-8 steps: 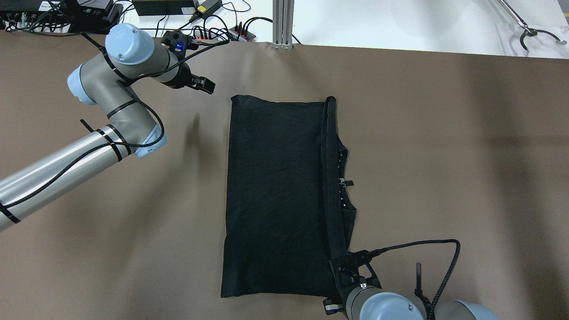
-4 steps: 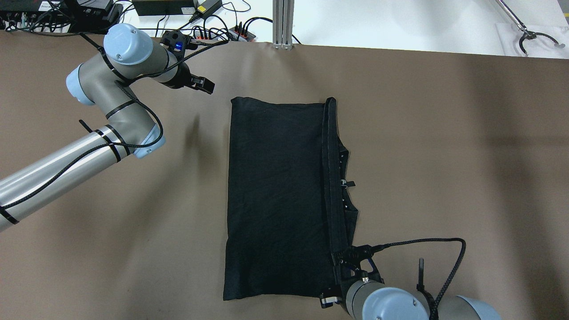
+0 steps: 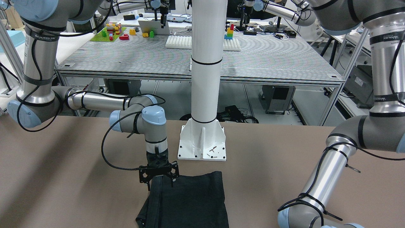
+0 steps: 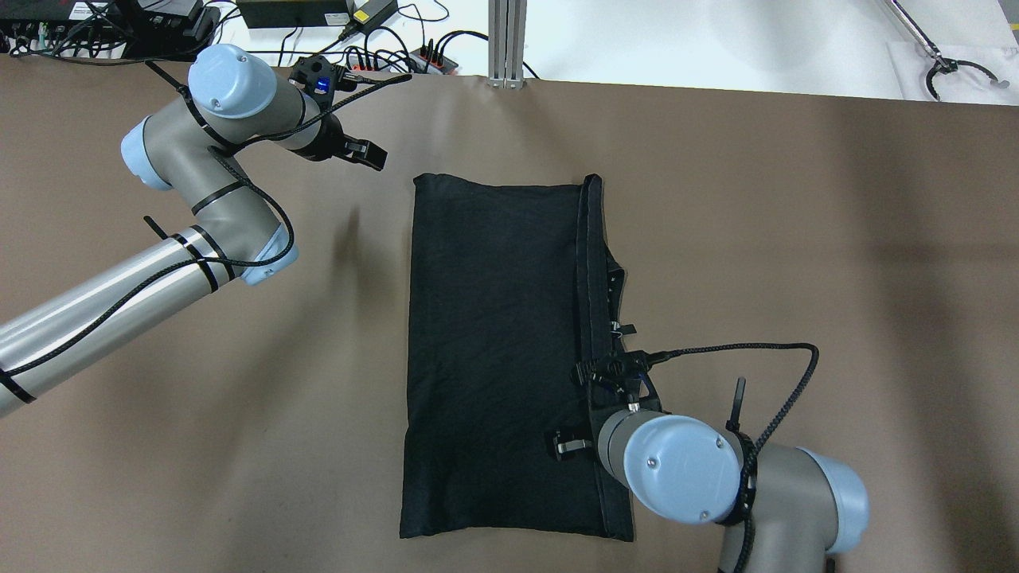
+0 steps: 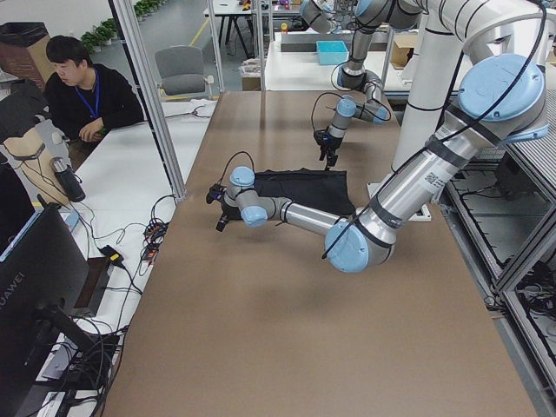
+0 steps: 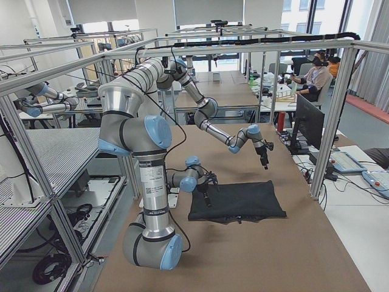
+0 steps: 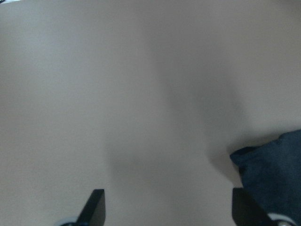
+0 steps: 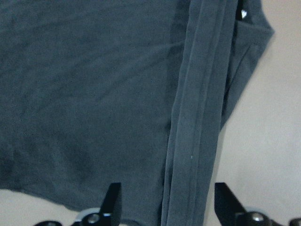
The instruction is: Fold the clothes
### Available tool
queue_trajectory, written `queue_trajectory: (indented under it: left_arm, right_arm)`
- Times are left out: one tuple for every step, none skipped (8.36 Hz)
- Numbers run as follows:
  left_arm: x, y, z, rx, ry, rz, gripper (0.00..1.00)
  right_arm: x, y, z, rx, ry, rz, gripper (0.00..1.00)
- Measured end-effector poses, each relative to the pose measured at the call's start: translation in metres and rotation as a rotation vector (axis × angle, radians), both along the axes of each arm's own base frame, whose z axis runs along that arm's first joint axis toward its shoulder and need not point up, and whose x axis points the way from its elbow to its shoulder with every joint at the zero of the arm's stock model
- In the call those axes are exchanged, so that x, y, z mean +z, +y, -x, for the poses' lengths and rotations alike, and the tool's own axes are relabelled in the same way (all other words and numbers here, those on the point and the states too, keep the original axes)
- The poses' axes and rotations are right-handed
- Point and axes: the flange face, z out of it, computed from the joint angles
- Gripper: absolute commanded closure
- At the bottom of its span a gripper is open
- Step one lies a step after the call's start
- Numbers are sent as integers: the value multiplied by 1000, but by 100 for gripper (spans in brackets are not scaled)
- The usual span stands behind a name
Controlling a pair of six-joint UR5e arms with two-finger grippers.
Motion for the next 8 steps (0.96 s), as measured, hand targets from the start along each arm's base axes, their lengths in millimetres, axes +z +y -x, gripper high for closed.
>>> queue_trajectory:
  left_arm:
    - [-1, 0, 0, 0, 1, -1, 5]
    - [-1, 1, -1, 2, 2, -2, 5]
    - [-2, 1, -1, 3, 2, -2, 5]
    - [-2, 1, -1, 3, 2, -3, 5]
    - [-1, 2, -1, 3, 2, -3, 5]
    - [-1, 2, -2, 4, 3, -4, 5]
    - [-1, 3, -3, 6, 2, -3, 5]
    - [-1, 3, -4, 7, 2, -4, 5]
  right_arm:
    - [0, -24, 3, 33, 15, 1, 7]
    - [4, -47, 10, 59, 37, 8, 7]
    - [10, -68, 19, 74, 66, 14, 7]
    - [18, -82, 26, 72, 98, 10, 6]
    - [26, -90, 30, 69, 123, 9, 6]
    - [33, -94, 33, 67, 141, 11, 7]
    - [39, -96, 36, 65, 156, 15, 6]
    - [47, -97, 39, 63, 172, 21, 6]
